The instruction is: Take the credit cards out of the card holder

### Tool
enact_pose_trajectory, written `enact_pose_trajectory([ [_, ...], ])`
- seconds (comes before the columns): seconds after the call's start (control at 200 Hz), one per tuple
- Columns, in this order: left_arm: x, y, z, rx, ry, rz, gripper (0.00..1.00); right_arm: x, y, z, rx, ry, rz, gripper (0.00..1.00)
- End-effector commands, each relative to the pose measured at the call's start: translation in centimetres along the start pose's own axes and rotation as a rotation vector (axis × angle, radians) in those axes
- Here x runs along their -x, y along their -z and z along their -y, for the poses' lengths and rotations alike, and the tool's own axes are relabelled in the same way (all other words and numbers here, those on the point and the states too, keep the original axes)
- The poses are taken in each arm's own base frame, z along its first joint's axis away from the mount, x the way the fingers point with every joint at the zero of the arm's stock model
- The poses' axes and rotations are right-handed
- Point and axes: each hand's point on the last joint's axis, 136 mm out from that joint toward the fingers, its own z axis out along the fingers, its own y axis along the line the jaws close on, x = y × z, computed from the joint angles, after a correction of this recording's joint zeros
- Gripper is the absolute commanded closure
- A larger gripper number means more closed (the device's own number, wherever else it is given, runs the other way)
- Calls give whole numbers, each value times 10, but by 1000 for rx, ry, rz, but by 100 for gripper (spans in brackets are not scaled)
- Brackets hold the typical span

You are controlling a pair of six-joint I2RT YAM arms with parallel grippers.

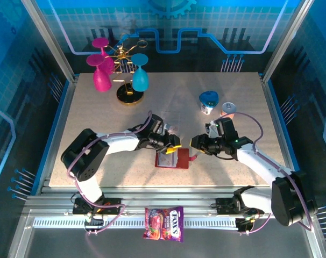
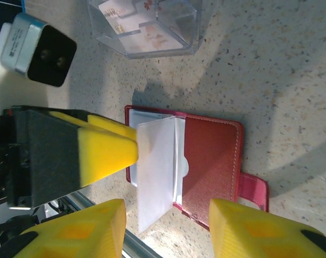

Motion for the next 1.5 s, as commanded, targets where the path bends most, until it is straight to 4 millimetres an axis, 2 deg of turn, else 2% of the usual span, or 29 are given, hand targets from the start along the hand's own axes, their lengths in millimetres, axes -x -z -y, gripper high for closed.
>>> enact_pose_trajectory([
  [0.0,-7,-10,8,-6,-6,-55,55,-11,5,11,-27,-17,-24,54],
  [0.275,-7,-20,10,-11,-5,-67,54,-15,8,12,-22,-25,-22,53],
  [0.575,-10,-10,10,-13,-25,-53,53,-11,2,6,6,-44,-32,53],
  [0.82,-7,4,-1,-17,-6,-12,53,-10,-6,0,12,-37,-53,54],
  [1.051,-5,24,-10,-29,8,22,53,-11,-25,-11,8,-18,-87,54],
  [1.341,-5,55,-31,-28,42,81,53,-19,-65,-33,7,25,-167,57],
  [1.496,-7,59,-40,-21,56,87,54,-25,-85,-42,13,37,-210,61],
])
